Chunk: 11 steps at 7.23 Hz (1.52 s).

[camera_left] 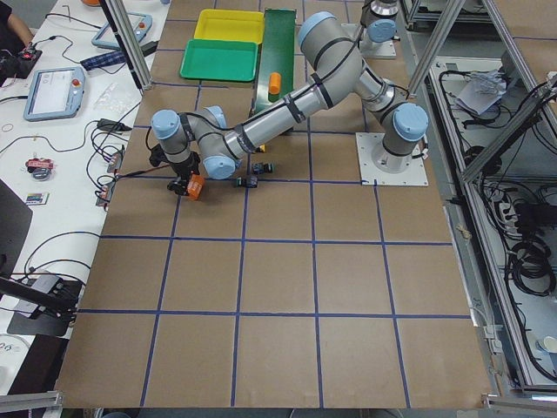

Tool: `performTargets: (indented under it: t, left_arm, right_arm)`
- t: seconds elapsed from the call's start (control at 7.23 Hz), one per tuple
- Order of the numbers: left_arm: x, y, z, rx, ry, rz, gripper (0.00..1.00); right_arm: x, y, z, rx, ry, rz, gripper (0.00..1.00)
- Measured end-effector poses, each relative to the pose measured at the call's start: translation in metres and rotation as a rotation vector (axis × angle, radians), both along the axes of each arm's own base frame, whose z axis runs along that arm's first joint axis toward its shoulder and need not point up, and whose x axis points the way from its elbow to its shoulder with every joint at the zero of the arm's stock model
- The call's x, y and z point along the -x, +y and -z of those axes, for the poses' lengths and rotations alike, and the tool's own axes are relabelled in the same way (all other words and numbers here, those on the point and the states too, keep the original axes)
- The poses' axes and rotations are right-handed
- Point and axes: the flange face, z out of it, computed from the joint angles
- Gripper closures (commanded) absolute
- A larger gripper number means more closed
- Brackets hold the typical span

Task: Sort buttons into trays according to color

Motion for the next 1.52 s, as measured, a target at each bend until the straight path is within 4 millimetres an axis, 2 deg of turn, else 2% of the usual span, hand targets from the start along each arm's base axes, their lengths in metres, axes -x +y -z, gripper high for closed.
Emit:
performTargets:
  t: [0.14,0.28,0.41,0.69,0.83,0.97,1.24,1.38,1.52]
  left_arm:
    - [0.0,0.0,0.003,-0.004,0.002,0.002,0.15]
    - [0.0,0.0,0.007,-0.008,0.005,0.004,0.9]
    - [0.0,-0.001,0.01,-0.011,0.006,0.005,1.0]
    - [0.004,0.001,0.004,-0.024,0.012,0.009,1.0]
    - [0.009,0.008,-0.016,-0.042,0.025,0.006,1.0]
    - [0.018,0.018,-0.044,-0.062,0.043,-0.011,1.0]
    - [0.051,0.051,-0.111,-0.115,0.103,-0.107,1.0]
    - [0.075,0.071,-0.136,-0.144,0.137,-0.151,1.0]
    - [0.105,0.093,-0.147,-0.171,0.151,-0.183,1.0]
  right_arm:
    - [0.0,0.0,0.0,0.0,0.0,0.0,0.0]
    - [0.0,0.0,0.0,-0.001,0.0,0.0,0.0]
    - [0.0,0.0,0.0,-0.001,0.0,0.0,0.0]
    - [0.0,0.0,0.0,0.0,0.001,0.001,0.0]
    - [0.0,0.0,0.0,0.0,0.001,0.001,0.0]
    - [0.0,0.0,0.0,0.0,0.002,0.001,0.0]
    - [0.0,0.0,0.0,0.0,0.002,0.0,0.0]
    - [0.0,0.0,0.0,0.0,0.002,0.0,0.0]
    - [0.0,0.0,0.0,0.0,0.002,0.0,0.0]
